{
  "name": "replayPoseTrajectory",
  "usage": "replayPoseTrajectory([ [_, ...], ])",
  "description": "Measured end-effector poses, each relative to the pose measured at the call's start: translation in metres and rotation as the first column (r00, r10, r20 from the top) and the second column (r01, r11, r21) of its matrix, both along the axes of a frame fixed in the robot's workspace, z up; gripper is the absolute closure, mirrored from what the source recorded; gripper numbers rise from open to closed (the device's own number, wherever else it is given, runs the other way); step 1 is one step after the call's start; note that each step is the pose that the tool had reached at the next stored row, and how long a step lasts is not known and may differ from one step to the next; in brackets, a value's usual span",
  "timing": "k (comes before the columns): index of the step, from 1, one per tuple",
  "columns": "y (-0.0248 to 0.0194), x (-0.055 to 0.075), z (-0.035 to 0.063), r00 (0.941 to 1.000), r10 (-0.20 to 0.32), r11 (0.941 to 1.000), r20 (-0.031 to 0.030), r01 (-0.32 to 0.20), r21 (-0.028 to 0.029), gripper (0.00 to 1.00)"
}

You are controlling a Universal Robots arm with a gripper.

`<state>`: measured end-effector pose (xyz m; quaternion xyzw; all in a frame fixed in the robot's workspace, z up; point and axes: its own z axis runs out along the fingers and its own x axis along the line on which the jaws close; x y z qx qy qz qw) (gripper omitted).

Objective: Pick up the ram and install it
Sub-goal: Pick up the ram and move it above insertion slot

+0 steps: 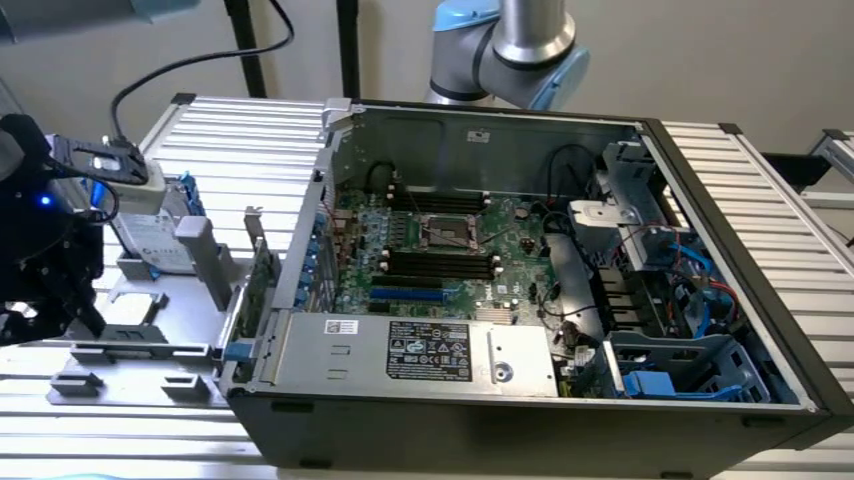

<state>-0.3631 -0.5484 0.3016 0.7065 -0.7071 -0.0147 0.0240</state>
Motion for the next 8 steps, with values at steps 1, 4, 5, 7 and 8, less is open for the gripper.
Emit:
replayPoseTrajectory([
  [1, 0.0000, 0.001, 0.0046, 1.0000, 0.000, 1.0000, 0.0000, 0.000, 0.0000, 0.87],
  [4, 0.0000, 0.007, 0.0181, 1.0000, 0.000, 1.0000, -0.0002, 0.000, 0.0000, 0.87],
  [5, 0.0000, 0.009, 0.0228, 1.0000, 0.000, 1.0000, -0.0003, 0.000, 0.0000, 0.87],
  [7, 0.0001, 0.013, 0.0317, 1.0000, 0.000, 1.0000, -0.0003, 0.000, 0.0000, 0.87],
  [8, 0.0003, 0.016, 0.0365, 1.0000, 0.000, 1.0000, -0.0003, 0.000, 0.0001, 0.87],
])
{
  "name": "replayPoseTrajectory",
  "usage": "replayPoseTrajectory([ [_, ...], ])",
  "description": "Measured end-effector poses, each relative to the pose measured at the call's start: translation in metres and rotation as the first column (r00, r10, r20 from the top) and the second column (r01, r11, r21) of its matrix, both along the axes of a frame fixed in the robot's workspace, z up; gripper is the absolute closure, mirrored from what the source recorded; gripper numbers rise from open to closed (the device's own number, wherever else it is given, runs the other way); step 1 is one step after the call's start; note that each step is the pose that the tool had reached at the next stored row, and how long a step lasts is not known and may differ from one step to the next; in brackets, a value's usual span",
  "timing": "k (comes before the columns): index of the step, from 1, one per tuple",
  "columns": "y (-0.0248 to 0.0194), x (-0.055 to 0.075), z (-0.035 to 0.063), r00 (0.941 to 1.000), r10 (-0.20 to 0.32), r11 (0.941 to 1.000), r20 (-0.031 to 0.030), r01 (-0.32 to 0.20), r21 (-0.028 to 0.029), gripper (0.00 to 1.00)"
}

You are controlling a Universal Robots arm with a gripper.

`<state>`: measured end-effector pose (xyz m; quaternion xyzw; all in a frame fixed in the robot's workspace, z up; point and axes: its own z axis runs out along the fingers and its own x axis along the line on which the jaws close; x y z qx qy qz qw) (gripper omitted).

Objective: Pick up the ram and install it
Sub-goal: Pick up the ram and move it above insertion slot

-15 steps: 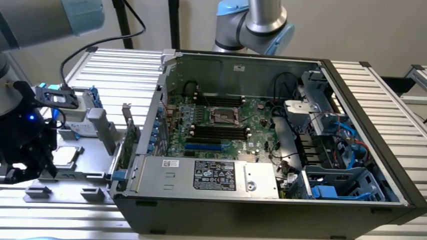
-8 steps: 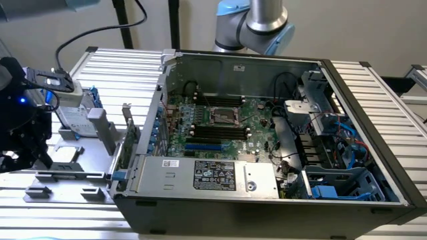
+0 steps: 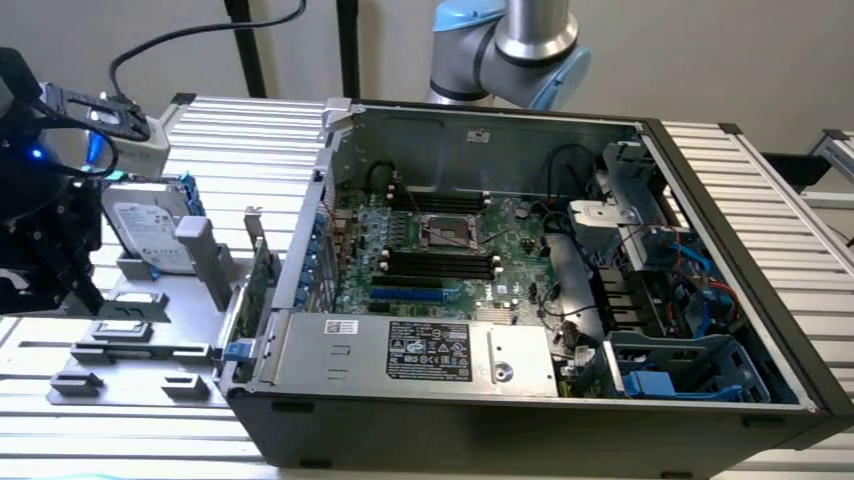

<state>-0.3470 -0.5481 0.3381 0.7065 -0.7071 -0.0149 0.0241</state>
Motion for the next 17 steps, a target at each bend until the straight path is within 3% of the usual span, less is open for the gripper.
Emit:
replayPoseTrajectory([
  [7, 0.0043, 0.020, 0.0316, 1.0000, 0.000, 1.0000, 0.0000, 0.000, -0.0001, 0.87],
  [17, 0.0146, 0.047, 0.0770, 1.0000, 0.000, 1.0000, -0.0001, 0.000, -0.0001, 0.87],
])
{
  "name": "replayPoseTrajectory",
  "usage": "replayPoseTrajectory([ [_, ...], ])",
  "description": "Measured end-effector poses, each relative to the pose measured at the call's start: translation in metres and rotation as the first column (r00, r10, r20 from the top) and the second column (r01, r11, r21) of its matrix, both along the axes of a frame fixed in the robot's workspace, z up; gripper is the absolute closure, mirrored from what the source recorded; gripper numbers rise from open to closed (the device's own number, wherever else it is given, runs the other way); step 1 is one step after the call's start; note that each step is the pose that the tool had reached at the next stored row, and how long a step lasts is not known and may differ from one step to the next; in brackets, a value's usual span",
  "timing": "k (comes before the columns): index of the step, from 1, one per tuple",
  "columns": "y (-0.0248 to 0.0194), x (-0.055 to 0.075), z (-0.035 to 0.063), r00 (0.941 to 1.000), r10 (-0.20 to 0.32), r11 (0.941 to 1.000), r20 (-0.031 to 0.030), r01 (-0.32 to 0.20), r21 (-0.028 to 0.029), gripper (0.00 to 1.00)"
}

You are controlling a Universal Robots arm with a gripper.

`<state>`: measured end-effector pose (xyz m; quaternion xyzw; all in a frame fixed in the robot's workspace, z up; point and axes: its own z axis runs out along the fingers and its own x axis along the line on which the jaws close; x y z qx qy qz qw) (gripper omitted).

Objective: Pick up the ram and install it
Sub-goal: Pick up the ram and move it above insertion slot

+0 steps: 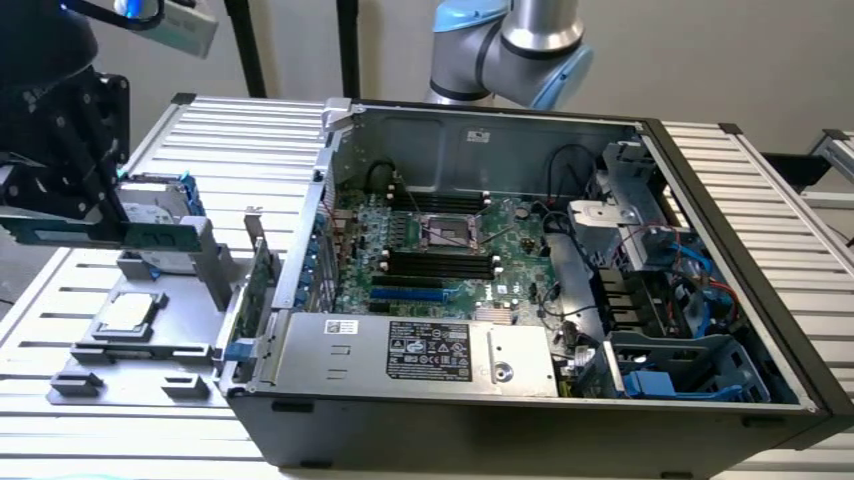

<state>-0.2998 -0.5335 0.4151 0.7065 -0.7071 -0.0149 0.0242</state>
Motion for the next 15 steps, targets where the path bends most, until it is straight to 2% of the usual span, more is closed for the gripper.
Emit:
replayPoseTrajectory([
  [4, 0.0064, 0.007, 0.0081, 1.0000, 0.000, 1.0000, 0.0000, 0.000, 0.0001, 0.87],
  [15, 0.0261, 0.028, 0.0114, 1.0000, 0.000, 1.0000, 0.0001, 0.000, 0.0001, 0.87],
])
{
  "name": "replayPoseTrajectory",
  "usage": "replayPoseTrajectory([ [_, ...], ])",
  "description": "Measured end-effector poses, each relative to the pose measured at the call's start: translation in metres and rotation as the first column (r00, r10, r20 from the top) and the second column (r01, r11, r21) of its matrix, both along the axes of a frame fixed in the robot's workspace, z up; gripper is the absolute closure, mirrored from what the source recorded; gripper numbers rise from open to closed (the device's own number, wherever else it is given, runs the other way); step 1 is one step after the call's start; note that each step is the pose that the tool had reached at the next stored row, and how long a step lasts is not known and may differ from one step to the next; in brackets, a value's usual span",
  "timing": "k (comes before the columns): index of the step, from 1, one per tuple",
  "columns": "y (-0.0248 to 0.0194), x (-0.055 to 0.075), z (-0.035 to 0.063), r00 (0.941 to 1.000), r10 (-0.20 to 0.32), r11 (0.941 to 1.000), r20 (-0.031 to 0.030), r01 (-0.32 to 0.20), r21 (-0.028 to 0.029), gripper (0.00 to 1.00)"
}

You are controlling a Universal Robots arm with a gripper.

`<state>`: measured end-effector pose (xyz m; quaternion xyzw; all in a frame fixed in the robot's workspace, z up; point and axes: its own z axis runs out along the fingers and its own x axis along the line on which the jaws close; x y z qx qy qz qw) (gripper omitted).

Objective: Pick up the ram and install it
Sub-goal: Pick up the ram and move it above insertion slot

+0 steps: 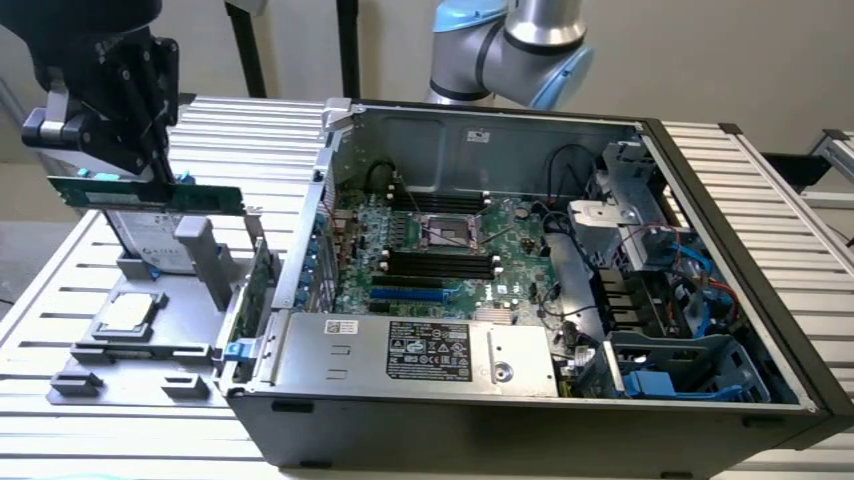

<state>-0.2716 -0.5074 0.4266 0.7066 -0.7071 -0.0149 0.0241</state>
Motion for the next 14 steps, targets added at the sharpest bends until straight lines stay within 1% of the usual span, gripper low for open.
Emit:
replayPoseTrajectory([
  [6, 0.0104, 0.012, 0.0014, 1.0000, 0.000, 1.0000, -0.0001, 0.000, -0.0001, 0.87],
  [14, 0.0211, 0.035, 0.0014, 1.0000, 0.000, 1.0000, -0.0001, 0.000, 0.0001, 0.87],
])
